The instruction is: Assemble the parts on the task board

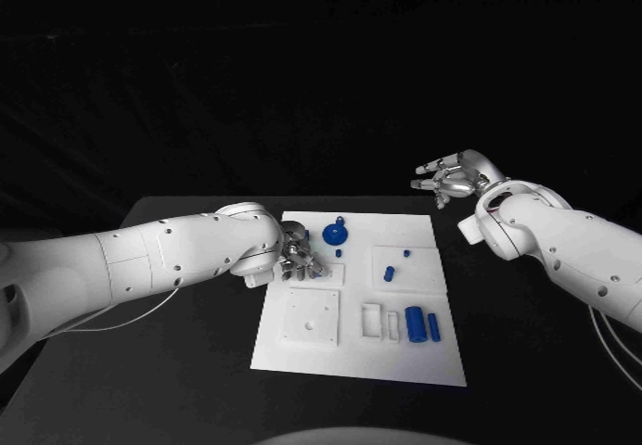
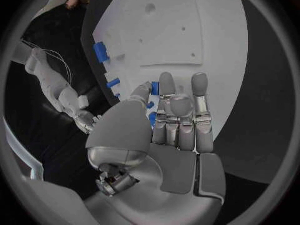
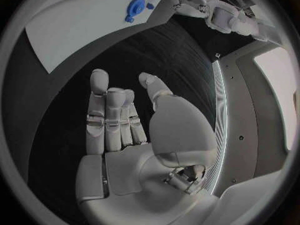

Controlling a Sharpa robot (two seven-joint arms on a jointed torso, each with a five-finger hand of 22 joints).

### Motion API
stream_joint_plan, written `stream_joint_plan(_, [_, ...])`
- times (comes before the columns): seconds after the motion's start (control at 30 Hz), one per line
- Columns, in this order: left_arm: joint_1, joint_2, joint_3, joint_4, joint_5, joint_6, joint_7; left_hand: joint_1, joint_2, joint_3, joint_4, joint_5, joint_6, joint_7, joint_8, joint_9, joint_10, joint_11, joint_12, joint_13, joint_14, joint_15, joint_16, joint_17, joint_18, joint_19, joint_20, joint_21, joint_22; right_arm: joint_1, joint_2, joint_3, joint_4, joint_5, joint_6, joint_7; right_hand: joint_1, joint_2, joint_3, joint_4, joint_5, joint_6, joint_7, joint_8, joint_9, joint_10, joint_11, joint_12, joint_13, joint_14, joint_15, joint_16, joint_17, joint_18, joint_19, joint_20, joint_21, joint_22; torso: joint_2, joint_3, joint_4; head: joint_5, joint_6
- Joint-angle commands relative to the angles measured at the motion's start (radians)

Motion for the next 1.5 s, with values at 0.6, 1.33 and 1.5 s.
stream_joint_plan(0.6, [0.018, -0.011, 0.006, 0.016, 0.062, -0.019, -0.045, -0.038, 0.028, 0.174, -0.199, 0.14, 0.007, 0.002, 0.0, 0.078, 0.055, -0.004, 0.046, -0.043, 0.019, -0.008, 0.029, 0.05, 0.007, -0.001, -0.001, 0.04, 0.019, -0.003, 0.003, 0.0, -0.003, -0.002, 0.027, -0.002, -0.011, 0.002, -0.007, 0.005, 0.006, -0.003, 0.003, -0.001, -0.001, 0.0, -0.007, 0.002, -0.001, 0.002, -0.006, -0.002, 0.0, 0.017, 0.027, -0.007, -0.005, 0.013, 0.0, 0.0011, -0.0013, 0.004, 0.006])
stream_joint_plan(1.33, [0.085, 0.027, 0.019, -0.049, 0.099, 0.211, -0.081, -0.051, 0.029, 0.21, -0.258, 0.16, 0.006, 0.005, -0.002, 0.105, 0.054, -0.005, 0.041, -0.057, 0.011, -0.002, 0.031, 0.051, 0.015, -0.024, 0.005, 0.068, 0.02, -0.003, 0.012, 0.0, -0.01, -0.003, 0.032, -0.006, -0.011, 0.002, -0.009, 0.006, 0.007, -0.003, 0.003, -0.001, -0.001, 0.0, -0.007, 0.002, -0.001, 0.002, -0.006, -0.002, 0.0, 0.017, 0.027, -0.007, -0.005, 0.013, 0.001, 0.0001, -0.0017, 0.007, -0.004])
stream_joint_plan(1.5, [0.089, 0.053, 0.019, -0.084, 0.114, 0.267, -0.094, -0.051, 0.031, 0.212, -0.26, 0.154, 0.004, 0.006, -0.002, 0.104, 0.054, -0.004, 0.038, -0.056, 0.008, -0.001, 0.03, 0.048, 0.015, -0.028, 0.006, 0.072, 0.02, -0.003, 0.013, 0.0, -0.01, -0.003, 0.033, -0.006, -0.011, 0.002, -0.009, 0.006, 0.007, -0.003, 0.003, -0.001, -0.001, 0.0, -0.007, 0.002, -0.001, 0.002, -0.006, -0.002, 0.0, 0.017, 0.027, -0.007, -0.005, 0.013, 0.001, -0.0003, -0.0012, 0.006, -0.008])
